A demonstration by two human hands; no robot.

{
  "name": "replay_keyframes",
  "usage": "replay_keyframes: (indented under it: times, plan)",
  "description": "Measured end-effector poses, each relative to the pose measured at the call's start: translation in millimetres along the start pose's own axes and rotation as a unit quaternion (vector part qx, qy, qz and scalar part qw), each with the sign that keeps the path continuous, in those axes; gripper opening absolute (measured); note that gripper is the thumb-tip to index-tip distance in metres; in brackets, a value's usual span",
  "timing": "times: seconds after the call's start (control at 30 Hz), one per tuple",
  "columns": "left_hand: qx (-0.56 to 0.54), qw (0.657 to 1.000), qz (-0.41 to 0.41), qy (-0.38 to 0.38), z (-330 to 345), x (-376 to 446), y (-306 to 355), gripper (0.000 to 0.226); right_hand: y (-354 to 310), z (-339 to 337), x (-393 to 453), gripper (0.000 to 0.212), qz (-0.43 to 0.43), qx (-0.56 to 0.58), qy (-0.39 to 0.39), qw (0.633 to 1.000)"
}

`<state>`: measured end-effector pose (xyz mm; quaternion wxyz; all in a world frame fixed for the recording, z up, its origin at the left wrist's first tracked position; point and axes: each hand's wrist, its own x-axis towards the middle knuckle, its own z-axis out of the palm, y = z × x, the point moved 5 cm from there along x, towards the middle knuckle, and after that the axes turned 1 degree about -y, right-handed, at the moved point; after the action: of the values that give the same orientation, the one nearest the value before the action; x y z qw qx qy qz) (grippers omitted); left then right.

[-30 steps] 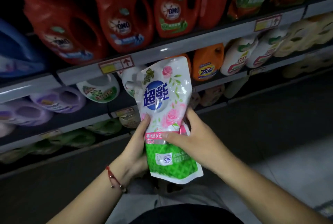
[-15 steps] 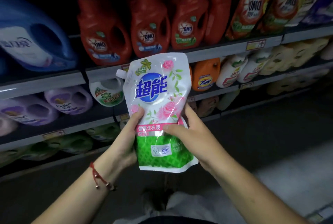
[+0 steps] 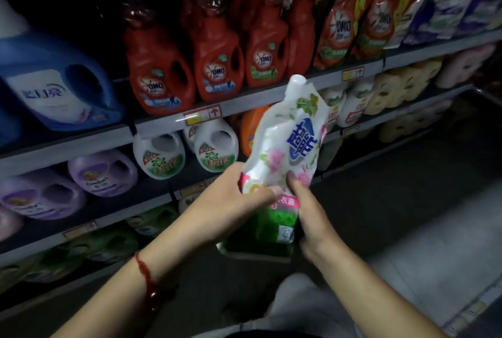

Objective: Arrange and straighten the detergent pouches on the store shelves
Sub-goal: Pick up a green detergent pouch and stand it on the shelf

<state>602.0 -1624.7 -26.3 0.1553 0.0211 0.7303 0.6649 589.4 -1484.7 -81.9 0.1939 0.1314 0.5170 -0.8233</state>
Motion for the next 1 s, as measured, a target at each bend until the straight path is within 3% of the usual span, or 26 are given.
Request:
replay_keyframes:
  times: [0.1, 0.3, 0.4, 0.47, 0.53, 0.7, 0.9, 1.0]
  plan:
    - [0.063, 0.998, 0.005, -0.026, 9.2, -4.7, 11.4, 0.062, -2.0, 0.1, -5.8, 0.052, 0.049, 0.068, -0.015, 0.996]
    - [0.088, 0.993, 0.048, -0.069, 18.2, -15.3, 29.2, 0.038, -4.6, 2.0, -13.5, 0.059, 0.073, 0.102, -0.058, 0.990]
    - [0.075, 0.994, 0.058, -0.047, 10.4, -18.0, 23.9, 0.063, -3.4, 6.3, -10.4, 0.049, 0.072, 0.083, -0.051, 0.993]
    - [0.058, 0.997, 0.048, -0.014, 0.6, -15.4, 12.4, 0.083, -4.8, 7.8, -8.5, 0.042, 0.062, 0.049, -0.043, 0.996]
    - [0.015, 0.999, 0.039, 0.005, -6.2, -11.6, 3.7, 0.088, -10.4, 7.7, -6.0, 0.039, 0.035, 0.007, -0.025, 0.999]
    - [-0.102, 0.993, 0.053, -0.010, -14.7, -4.9, -2.6, 0.058, -26.8, 26.7, -6.9, 0.028, 0.002, -0.118, -0.043, 0.992]
    - [-0.199, 0.979, 0.042, 0.001, -34.9, -2.6, -12.1, 0.063, -57.0, 51.3, -14.5, 0.041, -0.039, -0.259, -0.080, 0.962]
    - [-0.260, 0.965, 0.043, 0.018, -41.0, 3.6, -8.0, 0.062, -84.8, 64.7, -20.8, 0.036, -0.080, -0.308, -0.103, 0.942]
